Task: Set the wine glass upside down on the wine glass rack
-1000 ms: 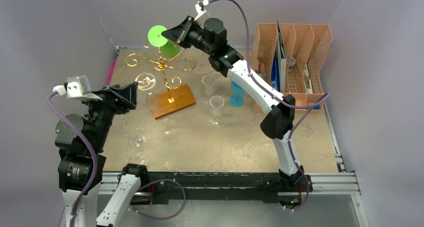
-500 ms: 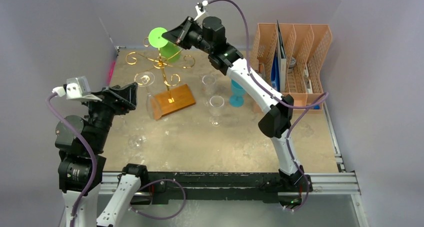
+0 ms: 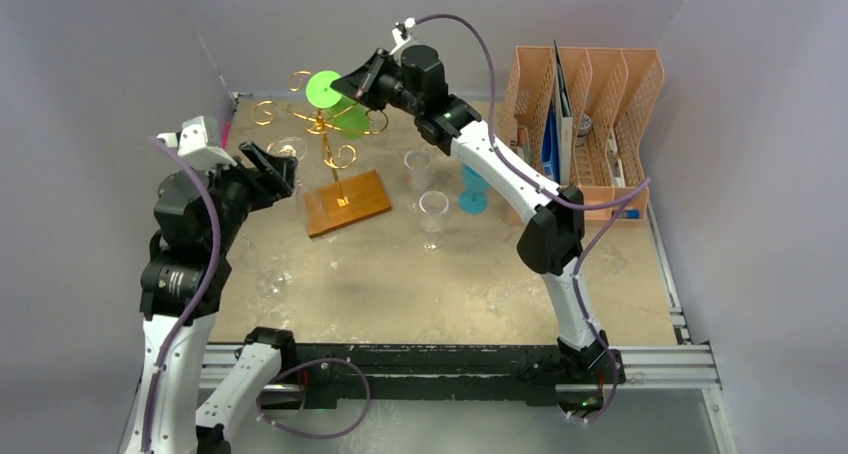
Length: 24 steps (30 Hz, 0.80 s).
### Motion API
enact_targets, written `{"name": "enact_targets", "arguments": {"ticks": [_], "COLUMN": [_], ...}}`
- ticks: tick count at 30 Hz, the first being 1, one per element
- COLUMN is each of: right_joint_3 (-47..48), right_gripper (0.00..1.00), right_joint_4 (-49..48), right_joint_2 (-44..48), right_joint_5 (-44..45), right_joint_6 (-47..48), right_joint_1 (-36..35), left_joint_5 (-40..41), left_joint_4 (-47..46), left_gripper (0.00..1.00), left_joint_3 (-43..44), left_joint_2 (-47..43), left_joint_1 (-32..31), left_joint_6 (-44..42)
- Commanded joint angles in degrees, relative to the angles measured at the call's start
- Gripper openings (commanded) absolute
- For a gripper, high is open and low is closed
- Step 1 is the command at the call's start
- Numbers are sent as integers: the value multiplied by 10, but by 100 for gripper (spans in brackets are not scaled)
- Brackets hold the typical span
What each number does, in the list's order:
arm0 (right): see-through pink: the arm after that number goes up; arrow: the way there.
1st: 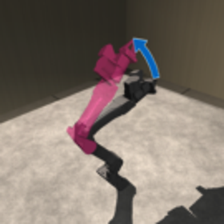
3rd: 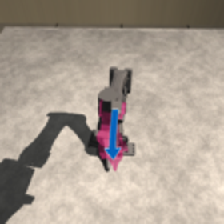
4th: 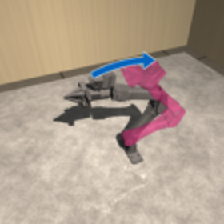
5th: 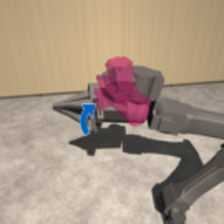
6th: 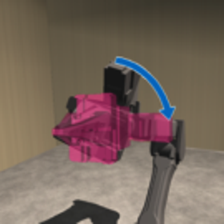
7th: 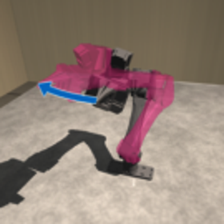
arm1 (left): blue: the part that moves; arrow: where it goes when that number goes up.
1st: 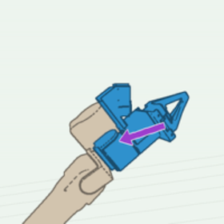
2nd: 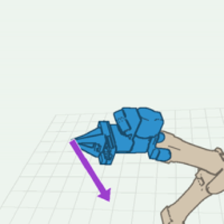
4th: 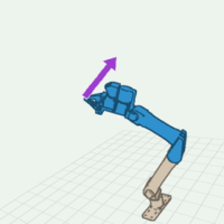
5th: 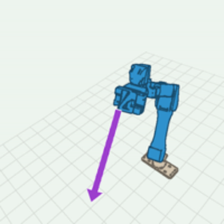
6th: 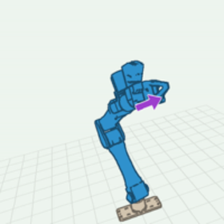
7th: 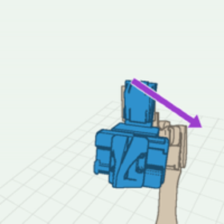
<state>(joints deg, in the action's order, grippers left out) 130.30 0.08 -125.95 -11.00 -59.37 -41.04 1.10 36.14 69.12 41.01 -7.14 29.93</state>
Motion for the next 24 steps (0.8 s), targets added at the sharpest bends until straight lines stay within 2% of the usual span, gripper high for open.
{"name": "enact_targets", "arguments": {"ticks": [1, 8, 24], "right_joint_3": [-11, -23, -50], "right_gripper": [0, 0, 0], "right_joint_4": [-16, -3, 39], "right_joint_2": [55, 72, 99], "right_joint_5": [16, 26, 22], "right_joint_6": [-10, -30, -57], "right_joint_1": [2, 13, 29], "left_joint_5": [-5, 25, 39], "left_joint_4": [8, 7, 11], "left_gripper": [66, 66, 66], "left_joint_3": [16, 12, 15], "left_joint_2": [3, 6, -5], "left_joint_1": [-1, -1, -1], "left_joint_6": [16, 27, 17]}}
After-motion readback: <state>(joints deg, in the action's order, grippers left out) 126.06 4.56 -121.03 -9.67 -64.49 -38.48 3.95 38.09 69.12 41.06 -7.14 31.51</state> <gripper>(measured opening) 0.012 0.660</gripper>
